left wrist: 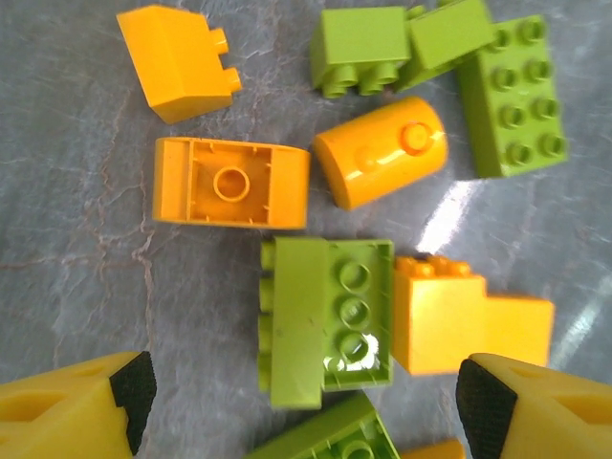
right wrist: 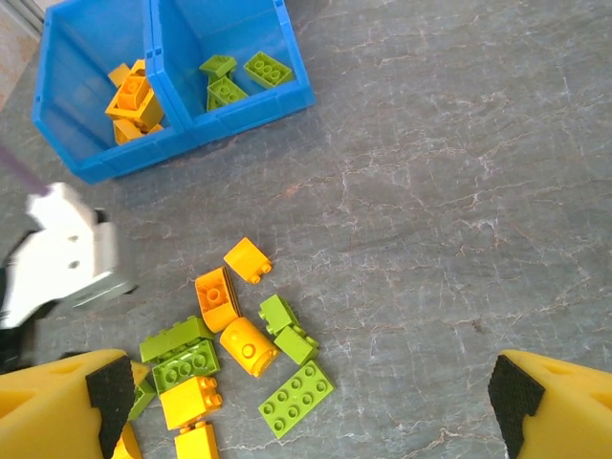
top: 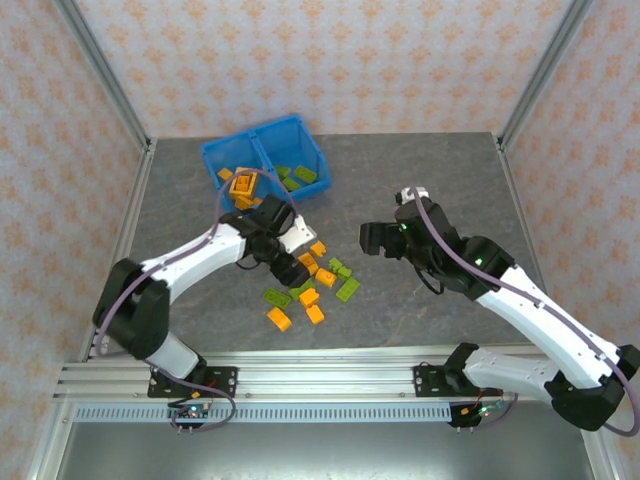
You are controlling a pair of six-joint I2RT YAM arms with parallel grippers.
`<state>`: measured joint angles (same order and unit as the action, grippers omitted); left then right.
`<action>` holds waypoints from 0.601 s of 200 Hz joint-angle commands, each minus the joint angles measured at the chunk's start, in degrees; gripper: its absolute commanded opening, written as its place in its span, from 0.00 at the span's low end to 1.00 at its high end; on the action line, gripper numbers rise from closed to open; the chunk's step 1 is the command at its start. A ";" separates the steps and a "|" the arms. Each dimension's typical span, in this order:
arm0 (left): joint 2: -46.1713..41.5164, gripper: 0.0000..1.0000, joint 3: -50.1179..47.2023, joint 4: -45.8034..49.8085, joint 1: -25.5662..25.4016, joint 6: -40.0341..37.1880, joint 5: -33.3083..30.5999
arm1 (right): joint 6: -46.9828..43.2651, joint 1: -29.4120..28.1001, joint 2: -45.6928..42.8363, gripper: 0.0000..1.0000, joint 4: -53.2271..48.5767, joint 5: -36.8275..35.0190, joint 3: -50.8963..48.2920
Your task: Sort the legos into containers by color
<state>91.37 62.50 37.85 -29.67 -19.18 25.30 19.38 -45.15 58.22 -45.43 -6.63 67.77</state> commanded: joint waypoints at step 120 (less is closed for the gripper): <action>10.71 0.36 2.86 -1.29 -3.03 2.91 -6.77 | 1.49 0.50 -3.73 0.98 -1.77 -4.09 -3.08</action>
<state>102.28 63.83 35.42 -32.29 -16.12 20.29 19.94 -44.88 55.27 -46.09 -9.26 64.97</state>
